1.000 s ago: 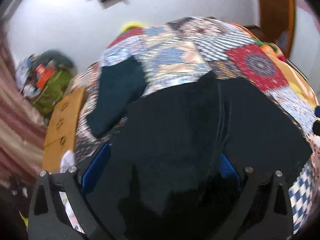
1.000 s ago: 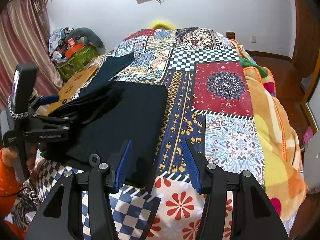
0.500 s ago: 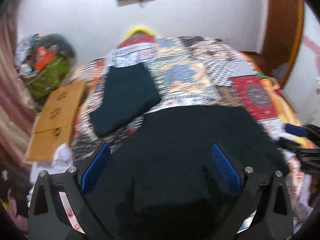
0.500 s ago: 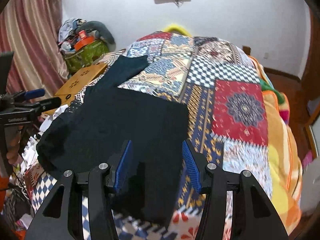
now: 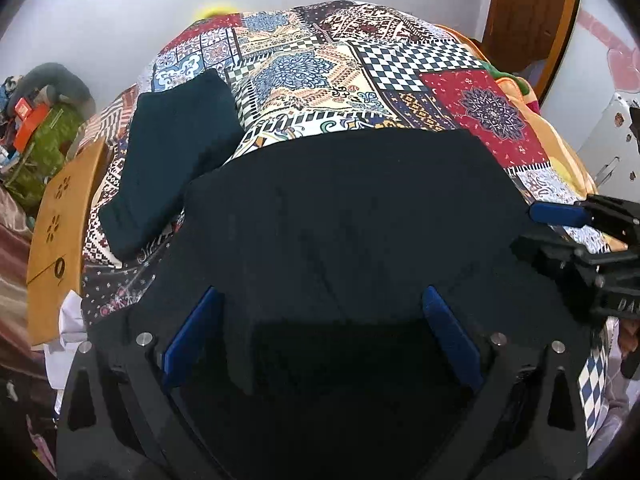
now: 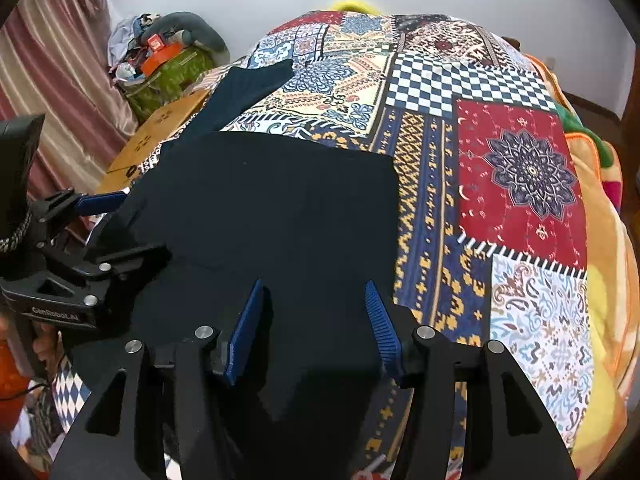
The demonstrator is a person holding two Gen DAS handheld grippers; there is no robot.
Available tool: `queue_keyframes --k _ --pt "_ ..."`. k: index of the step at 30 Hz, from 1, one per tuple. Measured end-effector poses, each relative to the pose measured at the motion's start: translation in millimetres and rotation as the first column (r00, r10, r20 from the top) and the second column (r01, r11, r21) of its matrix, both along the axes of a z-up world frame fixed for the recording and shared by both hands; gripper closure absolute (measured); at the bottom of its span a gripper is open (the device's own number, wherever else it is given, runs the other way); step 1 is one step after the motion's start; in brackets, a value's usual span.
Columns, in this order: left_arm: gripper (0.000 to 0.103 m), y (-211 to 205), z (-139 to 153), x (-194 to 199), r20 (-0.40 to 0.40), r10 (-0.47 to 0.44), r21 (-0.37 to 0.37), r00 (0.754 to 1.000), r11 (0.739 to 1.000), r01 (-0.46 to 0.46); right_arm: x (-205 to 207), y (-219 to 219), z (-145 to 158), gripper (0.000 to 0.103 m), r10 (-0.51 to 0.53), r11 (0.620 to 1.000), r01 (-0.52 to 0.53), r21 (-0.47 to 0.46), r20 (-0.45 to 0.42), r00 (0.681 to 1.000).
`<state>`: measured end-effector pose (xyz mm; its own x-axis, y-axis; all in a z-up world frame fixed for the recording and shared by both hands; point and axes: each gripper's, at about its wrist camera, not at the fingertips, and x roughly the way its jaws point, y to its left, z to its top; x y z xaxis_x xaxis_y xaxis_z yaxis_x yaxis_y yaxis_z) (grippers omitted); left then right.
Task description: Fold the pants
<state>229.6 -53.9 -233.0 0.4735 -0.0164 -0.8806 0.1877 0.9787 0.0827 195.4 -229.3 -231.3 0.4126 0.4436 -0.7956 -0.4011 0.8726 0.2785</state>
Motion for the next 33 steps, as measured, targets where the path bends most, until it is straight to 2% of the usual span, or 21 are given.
queue_keyframes --k 6,9,15,20,23,27,29,31,33 --pt "0.001 4 0 -14 0.033 0.012 0.017 0.999 1.000 -0.012 -18 -10 1 0.050 -0.023 1.000 0.023 -0.014 0.003 1.000" --pt "0.001 10 1 -22 0.037 0.031 -0.001 0.999 1.000 -0.031 -26 -17 2 0.049 -0.037 0.999 0.037 -0.007 0.000 0.999" --pt "0.001 20 9 -37 0.041 0.059 0.001 0.997 0.998 -0.059 -35 -20 9 0.049 -0.045 0.997 0.047 -0.059 0.020 0.999" --pt "0.001 37 36 -52 0.123 0.126 0.009 0.984 0.992 -0.129 -36 -20 27 0.049 -0.056 0.997 0.059 -0.057 0.058 0.997" --pt "0.001 62 61 -64 0.201 0.204 -0.032 0.958 0.979 -0.201 -36 -15 46 0.049 -0.059 0.997 0.063 -0.037 0.107 0.992" --pt "0.001 115 97 -86 0.302 0.338 -0.096 0.891 0.941 -0.325 -31 -1 68 0.049 -0.050 0.998 0.054 -0.021 0.177 0.983" --pt "0.001 140 110 -94 0.327 0.380 -0.115 0.865 0.925 -0.362 -28 6 74 0.048 -0.044 0.999 0.049 -0.019 0.196 0.980" --pt "0.001 169 122 -106 0.352 0.412 -0.107 0.840 0.910 -0.402 -27 15 78 0.048 -0.037 0.999 0.041 -0.015 0.208 0.977" --pt "0.001 196 128 -118 0.372 0.432 -0.061 0.821 0.895 -0.443 -24 25 80 0.047 -0.025 0.999 0.029 -0.015 0.216 0.976"
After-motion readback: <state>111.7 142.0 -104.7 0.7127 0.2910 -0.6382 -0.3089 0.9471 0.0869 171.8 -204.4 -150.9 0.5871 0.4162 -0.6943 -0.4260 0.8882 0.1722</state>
